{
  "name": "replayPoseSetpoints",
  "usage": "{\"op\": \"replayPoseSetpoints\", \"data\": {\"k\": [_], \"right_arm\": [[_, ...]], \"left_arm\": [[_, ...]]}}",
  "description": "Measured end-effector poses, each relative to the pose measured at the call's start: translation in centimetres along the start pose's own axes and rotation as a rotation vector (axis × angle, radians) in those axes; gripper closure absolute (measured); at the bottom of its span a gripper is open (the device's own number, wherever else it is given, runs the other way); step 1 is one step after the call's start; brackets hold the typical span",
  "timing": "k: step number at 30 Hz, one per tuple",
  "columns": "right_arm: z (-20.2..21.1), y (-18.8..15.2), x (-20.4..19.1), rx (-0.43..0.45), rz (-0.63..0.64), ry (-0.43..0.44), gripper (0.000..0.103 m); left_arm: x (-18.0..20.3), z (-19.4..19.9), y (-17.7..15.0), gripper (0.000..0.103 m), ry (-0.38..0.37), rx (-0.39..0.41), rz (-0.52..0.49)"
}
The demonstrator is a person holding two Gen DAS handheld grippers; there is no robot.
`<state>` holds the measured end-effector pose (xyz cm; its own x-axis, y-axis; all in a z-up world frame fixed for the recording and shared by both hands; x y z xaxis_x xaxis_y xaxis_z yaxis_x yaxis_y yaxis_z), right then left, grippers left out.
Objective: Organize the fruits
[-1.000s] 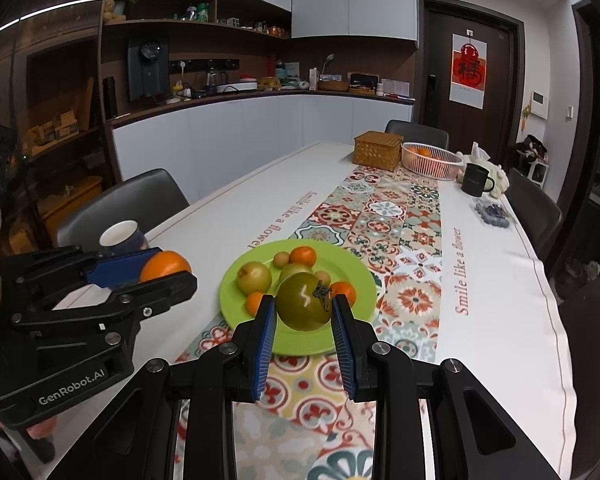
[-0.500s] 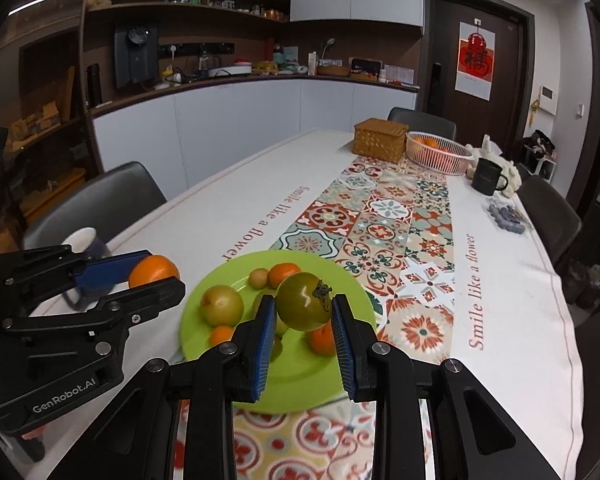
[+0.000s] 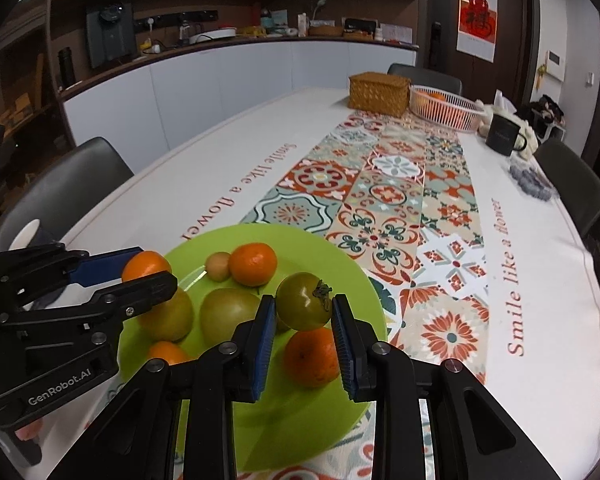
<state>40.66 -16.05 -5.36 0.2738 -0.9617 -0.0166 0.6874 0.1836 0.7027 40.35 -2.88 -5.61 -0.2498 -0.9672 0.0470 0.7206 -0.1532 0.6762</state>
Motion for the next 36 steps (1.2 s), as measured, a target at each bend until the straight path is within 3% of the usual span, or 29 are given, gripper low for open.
{"op": "replayPoseSetpoints", "data": {"k": [2,4,6,11,14,16,22,36], "right_arm": [[-0.3,-0.1,0.1,0.004,-0.002,0.003,0.073],[-0.5,-0.1,0.2,0.006,-0.001,-0.009,0.069],[-0.2,-0.2,0.4,0.019,-0.018,0.006,0.063],[1.4,-1.1,0.9,0.045,-0.05,-0.014,0.061],[2.9,-2.0,1.0,0.062,-0.065,-0.049,0.05],[4.0,-2.6,1.0,0.073,-0.066,-0.071,0.05],[8.6,-4.0,0.8,0.119,-0.099,-0.088,0.047],[20.1,-7.8,-2.1,0.214,-0.127,-0.135,0.037]], "left_arm": [[0.0,-0.3,0.0,0.071,0.001,-0.002,-0.001],[0.1,-0.2,0.0,0.064,0.0,0.004,-0.002],[0.2,-0.1,0.0,0.047,0.002,0.008,-0.007],[0.5,1.6,-0.9,0.047,0.032,0.032,-0.013],[0.7,3.0,-1.5,0.046,0.049,0.046,-0.006],[0.9,4.2,-1.9,0.046,0.058,0.06,-0.003],[2.0,8.5,-2.7,0.043,0.096,0.121,-0.005],[4.1,18.8,-6.7,0.033,0.107,0.219,0.01]]}}
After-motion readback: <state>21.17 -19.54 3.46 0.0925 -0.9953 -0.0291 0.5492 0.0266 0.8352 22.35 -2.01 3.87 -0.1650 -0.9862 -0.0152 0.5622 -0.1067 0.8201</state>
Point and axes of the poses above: each gripper's, at about its wrist camera, not at the fingertips, and z roughly against the way its jaws point, x to its right, y to its top, the point moved 1 cm from there along -z, roughly the way its jaws point
